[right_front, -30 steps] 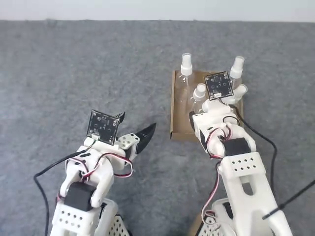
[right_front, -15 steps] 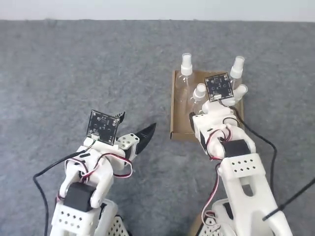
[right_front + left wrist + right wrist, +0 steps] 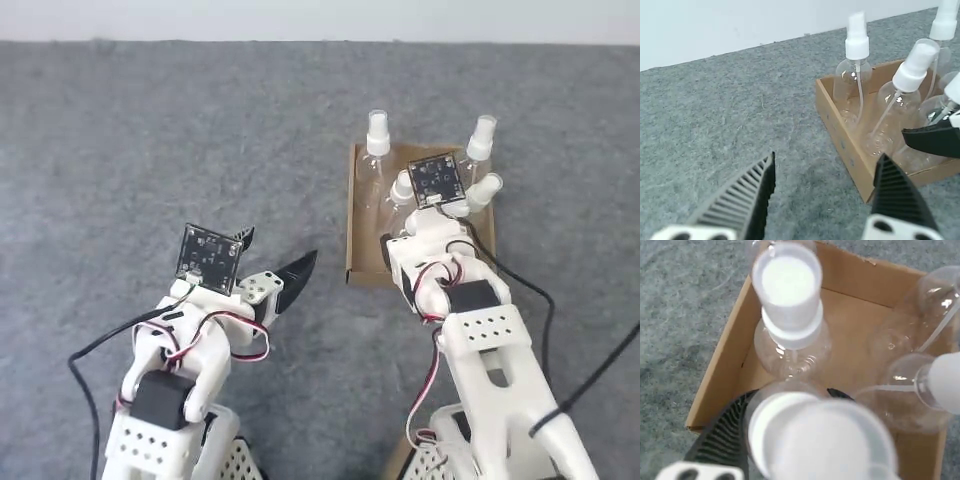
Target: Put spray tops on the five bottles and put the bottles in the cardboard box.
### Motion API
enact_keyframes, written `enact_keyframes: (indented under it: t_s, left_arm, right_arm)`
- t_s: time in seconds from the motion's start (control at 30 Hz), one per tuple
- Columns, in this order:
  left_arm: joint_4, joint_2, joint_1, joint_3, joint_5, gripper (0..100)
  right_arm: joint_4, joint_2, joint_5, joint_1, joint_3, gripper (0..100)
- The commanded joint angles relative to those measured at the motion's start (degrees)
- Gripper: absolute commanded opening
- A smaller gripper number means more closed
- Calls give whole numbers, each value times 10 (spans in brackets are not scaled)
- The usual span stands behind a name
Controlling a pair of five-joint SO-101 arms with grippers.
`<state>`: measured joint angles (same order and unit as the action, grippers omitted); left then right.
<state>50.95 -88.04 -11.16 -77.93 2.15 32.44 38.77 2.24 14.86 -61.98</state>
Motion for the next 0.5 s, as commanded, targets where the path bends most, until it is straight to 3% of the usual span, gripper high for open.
enact_keyframes:
  t_s: [0.0, 0.27, 0.47]
  left_arm:
    - [-12, -8, -3, 8, 2, 294]
    - [-13, -8, -2, 8, 2, 294]
    - [-13, -8, -1, 8, 2, 294]
  right_arm:
    - [-6, -2, -4, 7, 16, 7]
    - [0, -3, -2, 7, 13, 195]
    - [0, -1, -2, 8, 14, 217]
